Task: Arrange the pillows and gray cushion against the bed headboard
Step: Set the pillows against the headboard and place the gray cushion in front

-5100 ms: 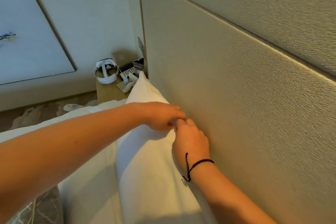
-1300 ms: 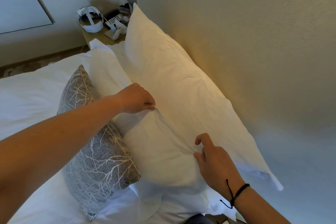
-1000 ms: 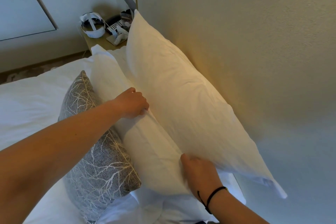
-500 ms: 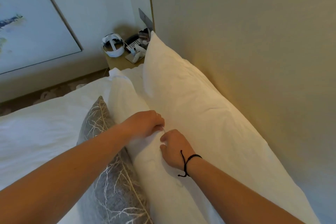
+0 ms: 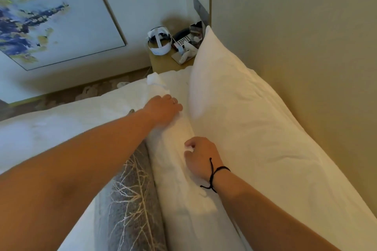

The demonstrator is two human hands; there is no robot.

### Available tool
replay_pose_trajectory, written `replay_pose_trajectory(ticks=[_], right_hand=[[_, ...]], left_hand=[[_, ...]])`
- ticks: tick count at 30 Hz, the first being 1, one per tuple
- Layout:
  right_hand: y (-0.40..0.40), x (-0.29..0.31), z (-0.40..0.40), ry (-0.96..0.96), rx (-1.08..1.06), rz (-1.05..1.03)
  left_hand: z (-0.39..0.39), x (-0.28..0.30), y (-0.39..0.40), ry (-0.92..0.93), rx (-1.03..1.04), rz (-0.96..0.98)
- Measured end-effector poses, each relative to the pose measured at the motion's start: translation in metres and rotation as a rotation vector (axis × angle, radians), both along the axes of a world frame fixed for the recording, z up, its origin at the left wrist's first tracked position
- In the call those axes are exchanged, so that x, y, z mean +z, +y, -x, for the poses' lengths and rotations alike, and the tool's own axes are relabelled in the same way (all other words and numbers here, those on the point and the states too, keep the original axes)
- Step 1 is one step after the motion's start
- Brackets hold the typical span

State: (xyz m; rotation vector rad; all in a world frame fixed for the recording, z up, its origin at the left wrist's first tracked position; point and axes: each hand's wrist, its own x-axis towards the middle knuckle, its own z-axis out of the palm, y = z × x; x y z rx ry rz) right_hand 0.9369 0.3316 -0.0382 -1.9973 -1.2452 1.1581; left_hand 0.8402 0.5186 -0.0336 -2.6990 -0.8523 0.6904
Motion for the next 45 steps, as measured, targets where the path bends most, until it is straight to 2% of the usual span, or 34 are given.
replay_pose_trajectory(ticks=[8, 13, 17, 21, 24, 26, 31, 34, 38, 40, 42, 45], right_hand=[[0.023, -0.001, -0.006, -0.082, 0.015, -0.052], [0.025, 0.009, -0.018, -0.212, 0.055, -0.048], [0.030, 0.023, -0.021, -0.313, 0.161, 0.035], [0.027, 0.027, -0.025, -0.417, 0.205, 0.071], [0.026, 0.026, -0.018, -0.529, 0.306, 0.146], [0.028, 0.021, -0.008, -0.606, 0.385, 0.183], [0.026, 0.011, 0.010, -0.645, 0.474, 0.217], [0.008, 0.017, 0.014, -0.633, 0.463, 0.237], [-0.053, 0.020, 0.015, -0.576, 0.400, 0.037], [-0.088, 0.020, 0.021, -0.509, 0.342, 0.065], [-0.115, 0.017, 0.032, -0.483, 0.310, 0.170], [-0.147, 0.012, 0.049, -0.498, 0.298, 0.307]], left_hand=[[-0.001, 0.018, 0.089, -0.120, 0.228, -0.162], [-0.010, 0.027, 0.124, -0.425, 0.461, -0.044], [-0.033, 0.033, 0.133, -0.580, 0.418, -0.024], [-0.053, 0.028, 0.125, -0.597, 0.314, -0.166], [-0.056, 0.022, 0.117, -0.583, 0.361, -0.252], [-0.053, 0.017, 0.109, -0.574, 0.438, -0.162], [-0.034, 0.004, 0.062, -0.722, 0.714, 0.100], [-0.012, -0.004, 0.019, -0.617, 0.565, 0.116], [0.020, -0.015, -0.022, -0.217, -0.004, 0.176], [0.028, -0.017, -0.032, -0.079, -0.156, 0.181], [0.034, -0.013, -0.033, -0.016, -0.145, 0.151], [0.042, -0.006, -0.029, 0.013, -0.009, 0.069]])
